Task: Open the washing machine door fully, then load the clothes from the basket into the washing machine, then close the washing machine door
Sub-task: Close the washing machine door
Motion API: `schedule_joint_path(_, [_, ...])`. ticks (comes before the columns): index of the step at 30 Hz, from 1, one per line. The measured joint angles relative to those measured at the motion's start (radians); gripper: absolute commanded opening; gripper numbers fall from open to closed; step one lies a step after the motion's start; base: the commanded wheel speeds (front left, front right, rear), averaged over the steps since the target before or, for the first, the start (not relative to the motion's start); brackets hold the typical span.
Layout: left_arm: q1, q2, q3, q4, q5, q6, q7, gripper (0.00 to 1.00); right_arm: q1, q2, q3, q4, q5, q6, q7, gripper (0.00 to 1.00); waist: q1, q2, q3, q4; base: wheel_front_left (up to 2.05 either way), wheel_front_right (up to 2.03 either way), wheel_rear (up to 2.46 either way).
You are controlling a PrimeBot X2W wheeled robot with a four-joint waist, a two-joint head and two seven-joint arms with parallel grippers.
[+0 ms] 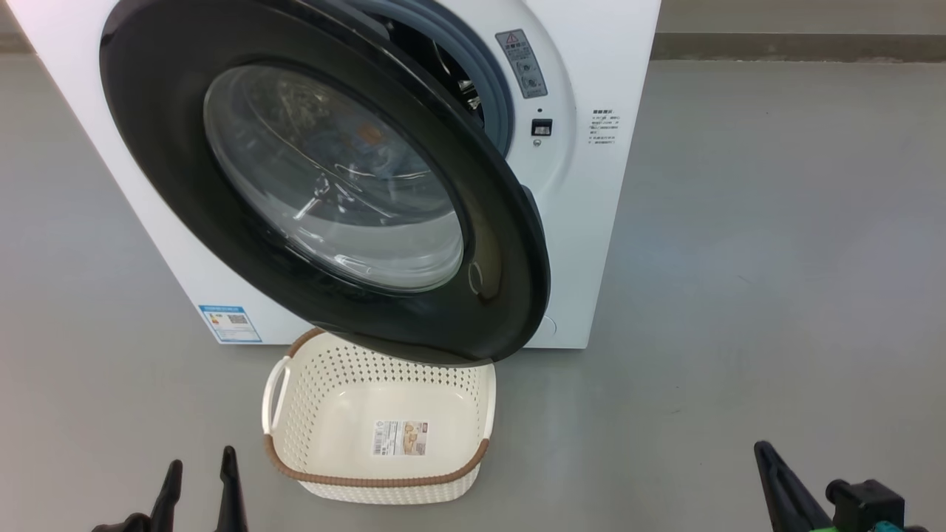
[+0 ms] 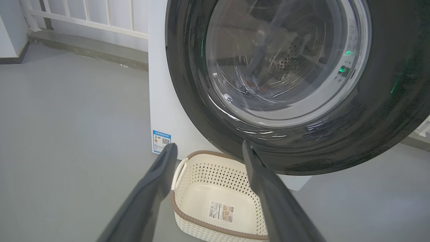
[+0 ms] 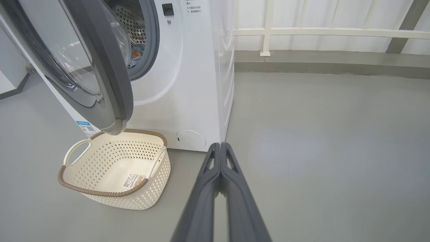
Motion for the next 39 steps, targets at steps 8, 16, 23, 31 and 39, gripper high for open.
schedule_joint_path(8, [0.001, 0.000, -0.010, -0.010, -0.003, 0.001, 0.000, 1.00, -0.069, 0.006, -0.058, -0.013, 0.010, 0.000, 0.000, 0.00, 0.0001, 0.0000, 0.000, 0.017, 0.00, 0.00, 0.00])
schedule_joint_path(16, [0.001, -0.001, -0.010, -0.020, -0.003, 0.002, 0.000, 1.00, -0.206, 0.006, -0.021, -0.142, 0.058, 0.000, 0.000, 0.00, 0.0000, 0.0000, 0.001, 0.035, 0.00, 0.00, 0.00])
schedule_joint_path(23, [0.001, -0.001, -0.012, -0.022, -0.012, 0.005, 0.000, 1.00, -0.327, 0.007, 0.159, -0.282, 0.081, 0.000, 0.000, 0.00, 0.0000, 0.0000, 0.002, 0.057, 0.00, 0.00, 0.00])
schedule_joint_path(31, [0.001, -0.001, -0.028, -0.033, -0.033, 0.016, 0.000, 1.00, -0.368, 0.018, 0.398, -0.262, 0.130, 0.000, 0.000, 0.00, 0.0000, 0.0000, 0.006, 0.094, 0.00, 0.00, 0.00])
schedule_joint_path(39, [-0.001, -0.001, -0.079, -0.049, -0.071, 0.029, 0.000, 1.00, -0.368, 0.024, 0.491, -0.093, 0.131, 0.000, 0.000, 0.00, 0.0001, 0.0000, 0.029, 0.145, 0.00, 0.00, 0.00])
